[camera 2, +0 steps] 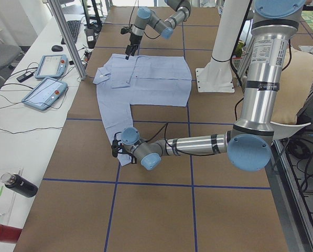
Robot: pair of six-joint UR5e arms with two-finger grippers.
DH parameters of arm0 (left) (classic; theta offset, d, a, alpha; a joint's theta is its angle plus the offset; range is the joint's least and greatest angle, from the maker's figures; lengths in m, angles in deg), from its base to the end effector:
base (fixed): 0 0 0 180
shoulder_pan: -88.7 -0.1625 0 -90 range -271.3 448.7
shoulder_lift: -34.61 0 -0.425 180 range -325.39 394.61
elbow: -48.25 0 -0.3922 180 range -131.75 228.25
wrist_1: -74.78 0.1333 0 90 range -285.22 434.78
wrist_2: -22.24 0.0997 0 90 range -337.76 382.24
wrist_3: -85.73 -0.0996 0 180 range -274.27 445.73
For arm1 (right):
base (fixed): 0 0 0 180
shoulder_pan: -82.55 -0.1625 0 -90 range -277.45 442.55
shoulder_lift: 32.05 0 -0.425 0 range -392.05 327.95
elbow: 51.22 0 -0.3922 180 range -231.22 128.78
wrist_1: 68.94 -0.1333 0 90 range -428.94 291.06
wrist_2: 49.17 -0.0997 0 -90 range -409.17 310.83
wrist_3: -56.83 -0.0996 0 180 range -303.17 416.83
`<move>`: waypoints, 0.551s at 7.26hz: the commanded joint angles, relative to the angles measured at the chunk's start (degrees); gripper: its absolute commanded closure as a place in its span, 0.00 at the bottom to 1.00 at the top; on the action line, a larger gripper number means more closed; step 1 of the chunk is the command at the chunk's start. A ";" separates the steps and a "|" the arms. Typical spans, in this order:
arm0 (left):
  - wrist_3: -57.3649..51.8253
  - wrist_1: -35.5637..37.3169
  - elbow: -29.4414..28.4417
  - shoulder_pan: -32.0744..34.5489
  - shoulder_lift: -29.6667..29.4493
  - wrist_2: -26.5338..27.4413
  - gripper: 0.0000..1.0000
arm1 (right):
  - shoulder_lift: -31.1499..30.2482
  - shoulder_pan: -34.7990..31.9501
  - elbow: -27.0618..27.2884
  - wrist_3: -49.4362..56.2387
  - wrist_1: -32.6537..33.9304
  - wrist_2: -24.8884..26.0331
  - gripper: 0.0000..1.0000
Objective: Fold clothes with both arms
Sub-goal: 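Fold the other cuff toward the collar with the left gripper while the right withdraws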
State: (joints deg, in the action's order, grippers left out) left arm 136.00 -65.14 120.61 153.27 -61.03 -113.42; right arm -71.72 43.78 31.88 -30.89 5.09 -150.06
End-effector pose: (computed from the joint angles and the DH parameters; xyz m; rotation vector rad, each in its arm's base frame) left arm 0.1788 -0.5205 0.6606 0.0236 0.9874 -0.1342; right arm -0.5106 -0.5570 0.1282 0.2027 -1.0391 0.4786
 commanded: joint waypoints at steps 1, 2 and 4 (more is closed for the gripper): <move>0.18 1.14 4.52 0.12 0.19 -3.18 1.00 | -0.67 -0.16 0.65 0.00 0.07 -0.10 0.00; 0.44 4.54 7.24 0.38 -0.94 -7.65 1.00 | -3.64 -0.25 4.05 0.00 0.07 -0.27 0.00; 2.70 14.19 9.82 0.56 -11.70 -7.60 1.00 | -7.78 -1.39 8.03 0.26 -0.02 -0.71 0.00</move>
State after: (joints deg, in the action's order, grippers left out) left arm 137.04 -56.57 128.99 153.74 -66.44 -120.44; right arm -77.19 42.97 37.84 -30.79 5.10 -150.56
